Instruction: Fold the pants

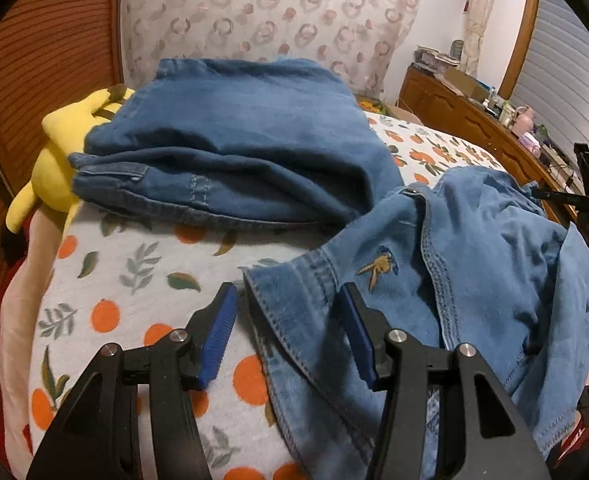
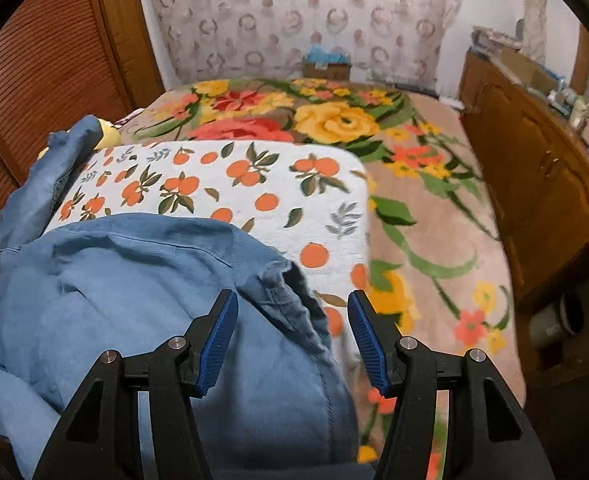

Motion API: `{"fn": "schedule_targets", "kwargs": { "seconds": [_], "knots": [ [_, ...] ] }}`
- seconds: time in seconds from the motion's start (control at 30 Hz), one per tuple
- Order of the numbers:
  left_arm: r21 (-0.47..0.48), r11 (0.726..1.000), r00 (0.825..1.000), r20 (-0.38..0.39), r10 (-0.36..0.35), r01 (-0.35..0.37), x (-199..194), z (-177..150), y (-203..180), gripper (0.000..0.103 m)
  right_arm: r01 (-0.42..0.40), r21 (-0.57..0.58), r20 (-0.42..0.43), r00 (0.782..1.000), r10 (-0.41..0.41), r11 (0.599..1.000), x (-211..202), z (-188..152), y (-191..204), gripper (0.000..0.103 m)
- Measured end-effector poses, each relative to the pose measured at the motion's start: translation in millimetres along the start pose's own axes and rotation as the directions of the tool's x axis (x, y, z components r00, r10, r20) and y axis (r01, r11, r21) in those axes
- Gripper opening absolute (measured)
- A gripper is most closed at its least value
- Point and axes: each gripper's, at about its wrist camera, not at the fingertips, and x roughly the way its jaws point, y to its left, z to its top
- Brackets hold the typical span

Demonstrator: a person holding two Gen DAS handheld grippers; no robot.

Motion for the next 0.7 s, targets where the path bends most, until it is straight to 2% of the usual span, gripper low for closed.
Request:
{"fn": "schedule_targets", "kwargs": {
  "seconds": [0.07, 0.13, 0.2, 0.27, 0.3, 0.5, 0.7],
  "knots": [
    [-0.007, 1.0, 1.0, -0.003, -0.005, 0.005, 4, 2, 0, 0.054, -0.005, -0.002, -0.013, 1.0, 0.005, 1.0, 6, 5, -1, 0.059],
    [-0.006, 1.0, 1.0, -0.003, -0.006, 0.006, 6, 3, -1, 0.051, -0.007, -0.004, -0.019, 1.0, 0.007, 1.0, 9, 5, -1, 0.049],
    [0.01, 1.0, 1.0, -0.006, -0.004, 0.004, 5, 2, -5, 0.034, -0.002, -0.004, -0.024, 1.0, 0.002, 1.0, 14, 7, -5, 0.029],
    [0.034, 0.999, 1.0, 0.006, -0.01, 0.01, 0, 1, -11, 0.025, 0.011, 0.0, -0.012, 1.0, -0.011, 1.0, 11, 6, -8, 0.008],
    [0.055, 0.998, 1.0, 0.019, 0.002, -0.003, -5, 1, -15, 0.021, 0.015, 0.004, -0.001, 1.0, -0.015, 1.0, 9, 3, -8, 0.008],
    [0.106, 0.994, 0.99, 0.144, -0.004, -0.011, -54, 20, -32, 0.016, 0.017, 0.067, 0.141, 0.99, -0.027, 0.998, -33, -13, -17, 0.007],
    [0.167, 0.986, 0.969, 0.243, -0.046, 0.005, -89, 68, -51, 0.015, 0.07, 0.154, 0.293, 0.949, -0.113, 0.986, -87, -7, -42, 0.006]
  ]
}}
